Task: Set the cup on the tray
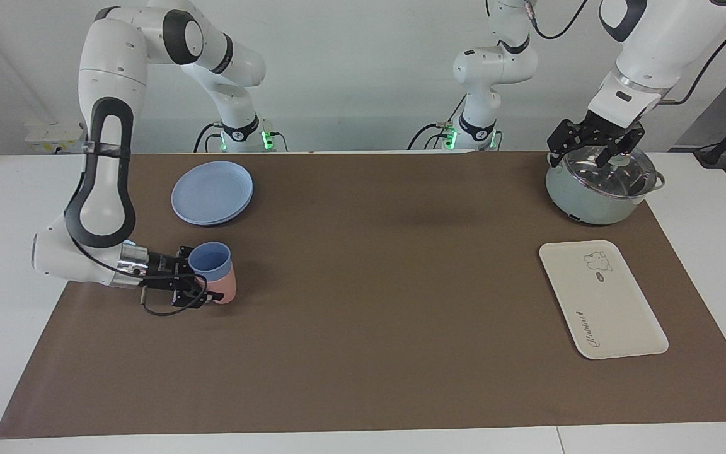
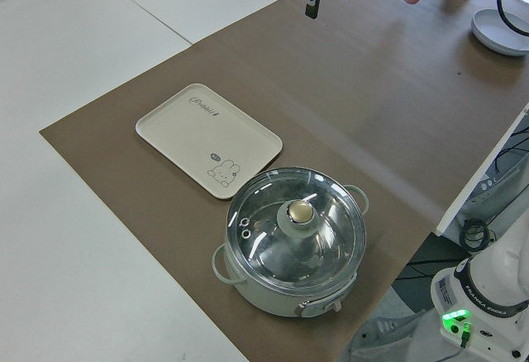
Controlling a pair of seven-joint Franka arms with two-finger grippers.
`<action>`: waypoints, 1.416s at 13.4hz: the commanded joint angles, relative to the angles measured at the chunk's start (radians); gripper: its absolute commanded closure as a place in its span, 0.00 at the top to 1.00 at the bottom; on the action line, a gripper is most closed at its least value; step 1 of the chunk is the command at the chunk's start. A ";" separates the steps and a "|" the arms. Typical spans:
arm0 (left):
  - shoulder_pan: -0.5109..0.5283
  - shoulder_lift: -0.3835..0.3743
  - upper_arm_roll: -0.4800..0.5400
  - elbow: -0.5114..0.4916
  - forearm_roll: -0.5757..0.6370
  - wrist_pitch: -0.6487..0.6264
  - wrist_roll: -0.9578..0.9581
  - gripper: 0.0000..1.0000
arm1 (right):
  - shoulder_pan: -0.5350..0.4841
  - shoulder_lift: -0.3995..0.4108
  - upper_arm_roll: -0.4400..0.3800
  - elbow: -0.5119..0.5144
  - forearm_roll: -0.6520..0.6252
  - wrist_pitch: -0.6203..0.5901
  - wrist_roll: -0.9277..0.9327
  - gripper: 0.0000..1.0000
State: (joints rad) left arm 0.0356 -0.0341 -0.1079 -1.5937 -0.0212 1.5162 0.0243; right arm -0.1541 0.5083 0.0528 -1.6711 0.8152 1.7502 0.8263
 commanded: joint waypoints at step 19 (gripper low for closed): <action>-0.373 -0.126 -0.095 -0.413 -0.206 0.793 -0.938 0.78 | 0.518 -0.160 -0.004 -0.035 0.067 0.434 0.560 0.00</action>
State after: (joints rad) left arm -0.3243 -0.1573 -0.2208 -1.9641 -0.1945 2.2080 -0.8646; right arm 0.3618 0.3670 0.0497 -1.6881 0.8485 2.1548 1.3835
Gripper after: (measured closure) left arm 0.198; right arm 0.198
